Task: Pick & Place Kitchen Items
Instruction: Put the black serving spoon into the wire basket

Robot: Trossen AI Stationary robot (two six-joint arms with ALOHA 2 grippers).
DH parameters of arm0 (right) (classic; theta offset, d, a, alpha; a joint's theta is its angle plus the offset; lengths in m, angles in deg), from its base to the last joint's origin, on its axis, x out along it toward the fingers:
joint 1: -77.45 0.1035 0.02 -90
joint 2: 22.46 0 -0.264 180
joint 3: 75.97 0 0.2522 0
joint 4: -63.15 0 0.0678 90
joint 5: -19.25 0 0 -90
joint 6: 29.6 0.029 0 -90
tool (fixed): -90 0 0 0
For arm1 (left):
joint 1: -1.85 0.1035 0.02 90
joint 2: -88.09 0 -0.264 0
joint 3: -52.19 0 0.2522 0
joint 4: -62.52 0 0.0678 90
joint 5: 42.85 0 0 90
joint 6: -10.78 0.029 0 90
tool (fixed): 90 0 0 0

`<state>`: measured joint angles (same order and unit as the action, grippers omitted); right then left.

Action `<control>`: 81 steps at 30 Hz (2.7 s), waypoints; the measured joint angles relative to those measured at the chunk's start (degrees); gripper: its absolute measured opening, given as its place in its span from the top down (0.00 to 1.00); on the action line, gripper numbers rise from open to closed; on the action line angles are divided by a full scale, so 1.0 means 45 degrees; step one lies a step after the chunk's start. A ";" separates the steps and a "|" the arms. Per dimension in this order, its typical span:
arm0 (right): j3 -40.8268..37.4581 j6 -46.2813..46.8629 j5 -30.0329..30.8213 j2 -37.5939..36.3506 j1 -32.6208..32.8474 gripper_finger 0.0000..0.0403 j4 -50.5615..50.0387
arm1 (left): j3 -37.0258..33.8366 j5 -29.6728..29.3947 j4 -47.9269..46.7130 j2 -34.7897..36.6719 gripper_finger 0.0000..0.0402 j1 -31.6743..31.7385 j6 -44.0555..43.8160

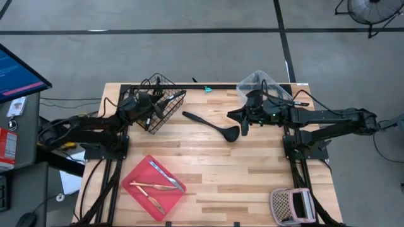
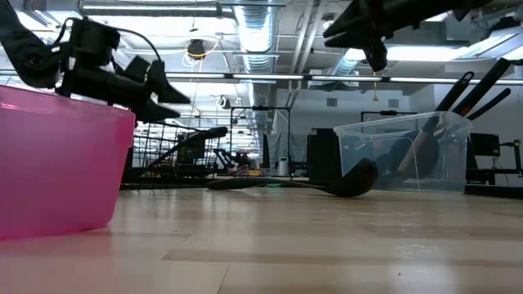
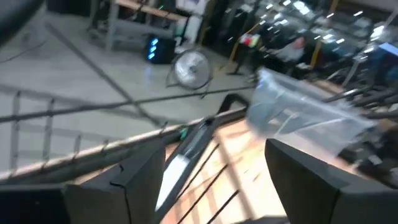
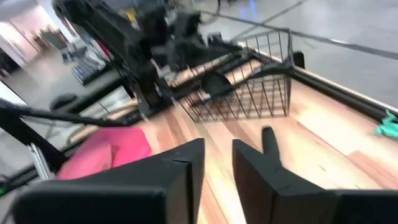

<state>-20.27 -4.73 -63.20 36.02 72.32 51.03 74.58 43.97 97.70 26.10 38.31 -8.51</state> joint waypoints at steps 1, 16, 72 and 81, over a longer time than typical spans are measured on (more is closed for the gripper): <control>0.0000 -0.0106 0.0005 0.0005 -0.0015 0.81 -0.0223 | 0.0046 0.0084 0.0008 0.0173 0.35 -0.0094 0.0001; 0.0088 -0.2482 -0.0019 0.1479 0.0436 0.39 -0.1963 | 0.0271 0.3688 0.0004 0.2523 0.36 -0.2200 0.0875; 0.7998 -0.7658 0.1307 1.1584 0.1255 0.97 -1.4424 | 0.0261 0.3768 -0.0096 0.2981 0.42 -0.3612 0.0852; 0.9599 -0.6875 0.1338 0.9431 0.1713 0.97 -1.5282 | 0.0261 0.3768 -0.0080 0.2978 0.41 -0.3612 0.0851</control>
<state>22.92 -35.67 -57.18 78.46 80.03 -17.74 75.76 60.93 97.34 39.50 22.06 -4.68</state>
